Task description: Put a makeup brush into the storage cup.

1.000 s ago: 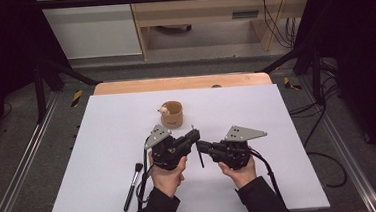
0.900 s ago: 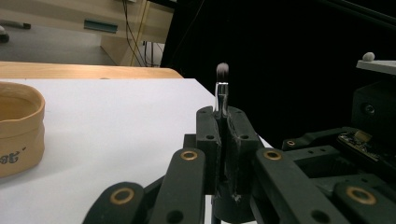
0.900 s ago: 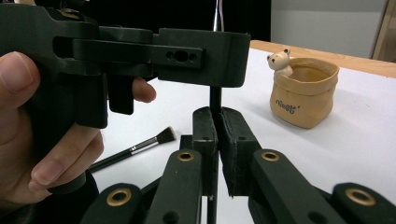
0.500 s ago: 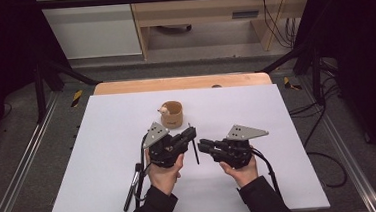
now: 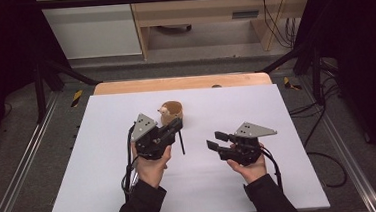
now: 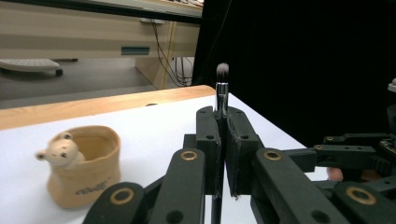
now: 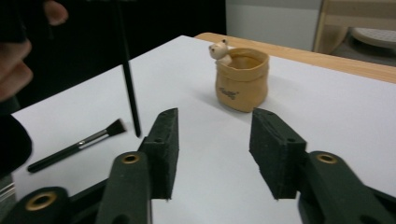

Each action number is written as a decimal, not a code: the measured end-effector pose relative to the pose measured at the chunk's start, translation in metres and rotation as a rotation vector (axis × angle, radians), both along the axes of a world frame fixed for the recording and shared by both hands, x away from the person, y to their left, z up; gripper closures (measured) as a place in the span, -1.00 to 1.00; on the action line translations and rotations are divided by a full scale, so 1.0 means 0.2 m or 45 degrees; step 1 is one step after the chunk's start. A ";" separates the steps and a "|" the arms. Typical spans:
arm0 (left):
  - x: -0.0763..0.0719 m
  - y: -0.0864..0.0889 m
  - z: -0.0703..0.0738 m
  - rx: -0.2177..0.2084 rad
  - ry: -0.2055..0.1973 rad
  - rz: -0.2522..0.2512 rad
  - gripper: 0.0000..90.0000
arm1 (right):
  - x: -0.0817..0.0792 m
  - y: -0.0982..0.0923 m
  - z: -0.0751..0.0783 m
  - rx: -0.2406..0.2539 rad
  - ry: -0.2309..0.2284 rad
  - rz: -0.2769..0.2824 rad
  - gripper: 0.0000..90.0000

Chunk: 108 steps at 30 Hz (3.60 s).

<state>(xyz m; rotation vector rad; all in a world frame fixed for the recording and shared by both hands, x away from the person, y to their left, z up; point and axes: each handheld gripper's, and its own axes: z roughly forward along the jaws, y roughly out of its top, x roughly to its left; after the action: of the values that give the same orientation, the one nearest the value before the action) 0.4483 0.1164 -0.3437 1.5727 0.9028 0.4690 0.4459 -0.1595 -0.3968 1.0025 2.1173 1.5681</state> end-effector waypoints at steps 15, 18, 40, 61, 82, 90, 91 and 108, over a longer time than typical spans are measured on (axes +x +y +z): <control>0.06 0.09 0.13 0.059 -0.049 0.058 0.89 | 0.00 -0.10 -0.02 -0.051 -0.017 -0.132 -0.61; 0.08 0.09 0.15 0.067 -0.060 0.071 0.89 | -0.01 -0.12 -0.02 -0.063 -0.019 -0.139 -0.68; 0.30 0.03 0.22 0.124 -0.086 0.109 0.89 | -0.03 -0.21 -0.02 -0.052 -0.022 -0.154 -0.75; 0.54 0.00 0.18 0.144 -0.055 0.159 0.89 | -0.03 -0.22 -0.02 -0.043 -0.016 -0.162 -0.76; 0.70 -0.03 0.08 0.182 -0.049 0.196 0.89 | -0.03 -0.23 -0.02 -0.041 -0.028 -0.160 -0.76; 0.74 -0.05 0.03 0.206 -0.046 0.210 0.89 | -0.03 -0.22 -0.01 -0.032 -0.024 -0.162 -0.76; 0.75 -0.05 0.03 0.207 -0.043 0.211 0.89 | -0.03 -0.22 -0.01 -0.033 -0.023 -0.162 -0.76; 0.78 -0.07 -0.05 0.238 -0.021 0.205 0.89 | -0.03 -0.22 -0.01 -0.038 -0.028 -0.157 -0.76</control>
<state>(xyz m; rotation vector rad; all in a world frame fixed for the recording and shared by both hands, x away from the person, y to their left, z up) 0.6044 0.1030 -0.3542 1.6687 1.0004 0.6969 0.4398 -0.2043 -0.3989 1.0785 2.0174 1.4779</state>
